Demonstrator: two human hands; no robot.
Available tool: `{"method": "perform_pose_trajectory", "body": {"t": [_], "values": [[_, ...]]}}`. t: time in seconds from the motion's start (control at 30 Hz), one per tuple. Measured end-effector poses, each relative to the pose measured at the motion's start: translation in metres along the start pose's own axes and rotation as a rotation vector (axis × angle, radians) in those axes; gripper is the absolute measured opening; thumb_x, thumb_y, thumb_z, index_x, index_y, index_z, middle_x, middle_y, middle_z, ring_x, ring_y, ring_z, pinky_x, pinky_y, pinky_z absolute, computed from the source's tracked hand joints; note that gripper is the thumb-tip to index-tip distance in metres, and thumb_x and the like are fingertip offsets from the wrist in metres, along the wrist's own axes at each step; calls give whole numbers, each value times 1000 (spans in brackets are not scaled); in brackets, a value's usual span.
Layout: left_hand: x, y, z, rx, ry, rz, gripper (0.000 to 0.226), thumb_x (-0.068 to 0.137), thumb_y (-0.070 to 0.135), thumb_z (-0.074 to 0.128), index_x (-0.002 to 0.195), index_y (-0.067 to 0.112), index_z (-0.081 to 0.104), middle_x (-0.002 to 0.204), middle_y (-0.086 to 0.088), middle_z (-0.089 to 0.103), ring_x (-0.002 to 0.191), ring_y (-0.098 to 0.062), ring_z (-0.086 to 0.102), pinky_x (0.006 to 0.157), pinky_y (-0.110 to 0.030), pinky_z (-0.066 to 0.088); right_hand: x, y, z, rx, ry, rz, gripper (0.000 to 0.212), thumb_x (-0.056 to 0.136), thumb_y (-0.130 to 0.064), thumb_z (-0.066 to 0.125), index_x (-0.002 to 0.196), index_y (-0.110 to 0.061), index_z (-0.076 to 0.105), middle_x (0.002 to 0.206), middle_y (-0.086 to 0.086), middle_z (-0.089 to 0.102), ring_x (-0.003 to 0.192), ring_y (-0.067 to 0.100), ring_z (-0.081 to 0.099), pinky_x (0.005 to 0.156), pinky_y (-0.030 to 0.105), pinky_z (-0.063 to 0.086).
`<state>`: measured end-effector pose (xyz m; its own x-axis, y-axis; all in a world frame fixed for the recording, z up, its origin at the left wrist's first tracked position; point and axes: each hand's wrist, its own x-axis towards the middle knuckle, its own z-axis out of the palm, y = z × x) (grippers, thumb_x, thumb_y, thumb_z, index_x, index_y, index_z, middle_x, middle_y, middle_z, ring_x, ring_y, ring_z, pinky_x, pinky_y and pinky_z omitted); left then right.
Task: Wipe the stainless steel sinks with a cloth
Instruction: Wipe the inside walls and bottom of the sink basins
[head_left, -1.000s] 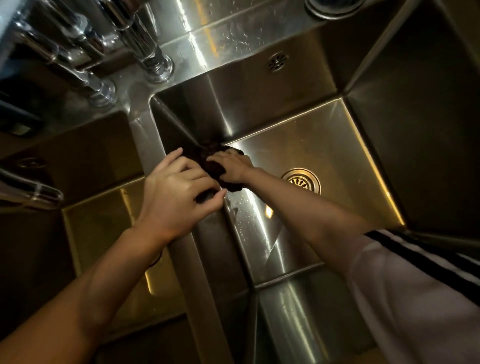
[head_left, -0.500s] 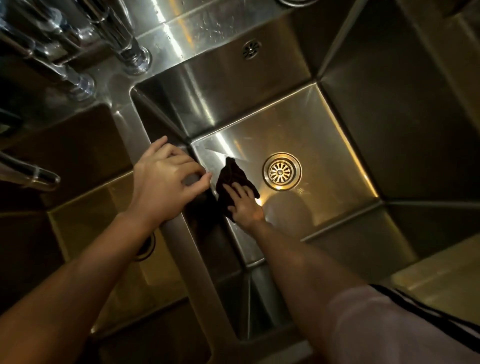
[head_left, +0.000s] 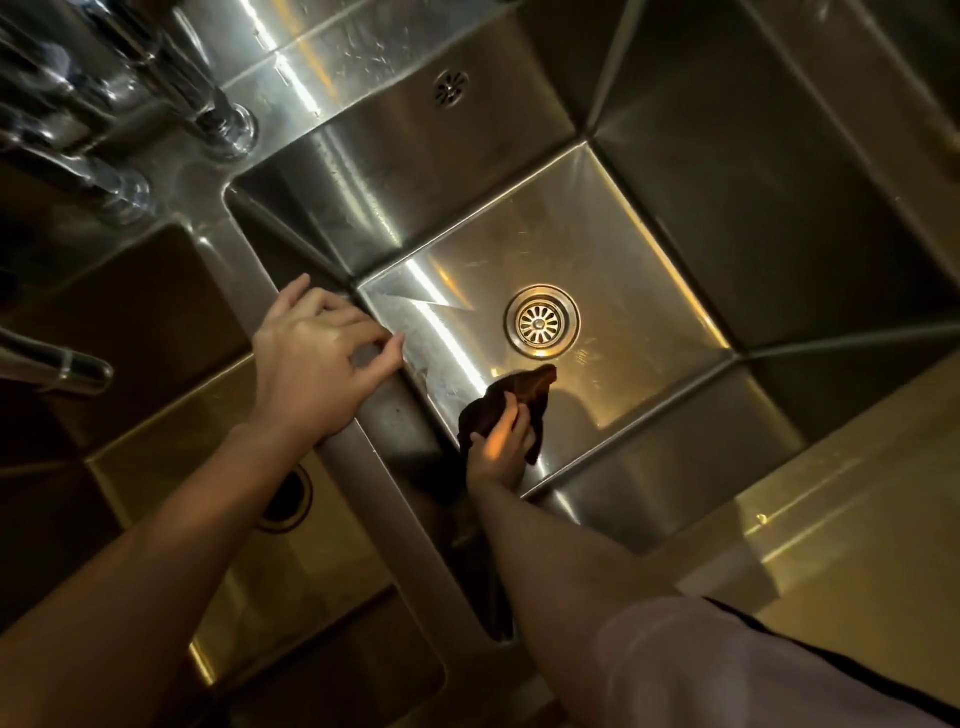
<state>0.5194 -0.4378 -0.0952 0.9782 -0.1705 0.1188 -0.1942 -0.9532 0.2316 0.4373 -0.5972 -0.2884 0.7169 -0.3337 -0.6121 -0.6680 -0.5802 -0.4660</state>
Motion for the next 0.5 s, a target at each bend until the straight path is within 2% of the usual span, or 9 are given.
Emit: {"method": "perform_pose_trajectory", "body": {"t": [0.17,0.33,0.5], "values": [[0,0,1,7,14,4,39,92,40,50,77,16,76,76,2,72,83,-20,61,109,-42,31,21,-18,-4,7,-108,-115,76,80,-8,68,145,-27,34,148,1,27,135,29,26,113,38,27],[1,0,-2,22,-6,7,38,91,38,50,77,15,76,76,1,72,84,-20,61,108,-44,32,49,-79,15,-79,-278,-360,69,81,-15,69,142,-27,38,147,3,31,131,33,30,112,40,29],[3,0,-3,48,-55,3,38,90,39,48,81,17,76,78,1,72,86,-20,62,108,-46,33,88,-140,33,-15,-294,-445,65,81,-16,70,139,-23,43,144,4,37,127,35,35,110,38,32]]}}
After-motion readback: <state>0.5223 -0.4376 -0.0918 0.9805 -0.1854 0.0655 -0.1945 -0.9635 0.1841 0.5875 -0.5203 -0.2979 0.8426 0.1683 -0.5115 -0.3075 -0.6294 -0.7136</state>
